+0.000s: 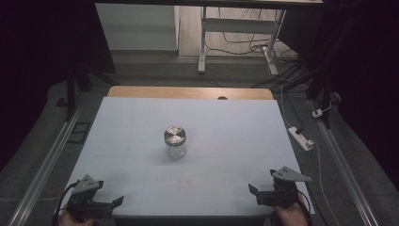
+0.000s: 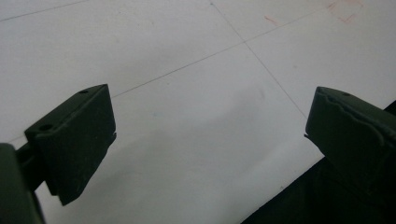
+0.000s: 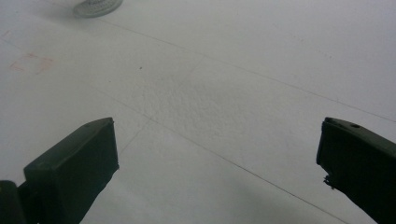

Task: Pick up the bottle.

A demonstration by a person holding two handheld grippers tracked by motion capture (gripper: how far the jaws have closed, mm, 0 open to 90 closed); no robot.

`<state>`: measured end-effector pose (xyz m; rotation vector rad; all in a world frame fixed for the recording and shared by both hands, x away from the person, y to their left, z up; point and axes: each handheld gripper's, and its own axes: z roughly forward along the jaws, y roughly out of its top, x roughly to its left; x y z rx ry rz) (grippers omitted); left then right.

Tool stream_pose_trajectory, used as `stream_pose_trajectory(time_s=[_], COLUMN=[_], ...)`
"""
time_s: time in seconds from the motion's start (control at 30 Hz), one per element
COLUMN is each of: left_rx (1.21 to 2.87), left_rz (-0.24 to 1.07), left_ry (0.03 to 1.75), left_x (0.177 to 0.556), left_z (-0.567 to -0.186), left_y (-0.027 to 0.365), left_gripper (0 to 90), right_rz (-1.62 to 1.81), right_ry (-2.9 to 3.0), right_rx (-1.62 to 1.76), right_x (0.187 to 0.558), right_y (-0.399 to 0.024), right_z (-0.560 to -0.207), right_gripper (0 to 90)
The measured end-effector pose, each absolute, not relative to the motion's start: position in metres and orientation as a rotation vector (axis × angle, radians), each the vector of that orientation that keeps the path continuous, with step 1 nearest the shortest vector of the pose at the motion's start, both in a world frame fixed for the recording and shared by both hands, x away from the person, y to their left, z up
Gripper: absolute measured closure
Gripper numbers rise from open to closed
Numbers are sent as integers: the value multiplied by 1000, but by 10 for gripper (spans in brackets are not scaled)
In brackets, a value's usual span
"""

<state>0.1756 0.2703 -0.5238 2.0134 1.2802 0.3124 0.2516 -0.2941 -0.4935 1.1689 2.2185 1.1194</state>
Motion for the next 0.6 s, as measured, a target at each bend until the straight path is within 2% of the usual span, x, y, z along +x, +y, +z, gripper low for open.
stream_pose_trajectory(time_s=[0.6], left_rx=[2011], left_rz=[303], left_ry=[1281], left_x=[176], left_z=[-524], left_y=[271], left_gripper=[0], right_rz=[1141], right_ry=[2240], right_rx=[1208], right_x=[255], right_y=[-297], right_z=[-494], right_gripper=[0])
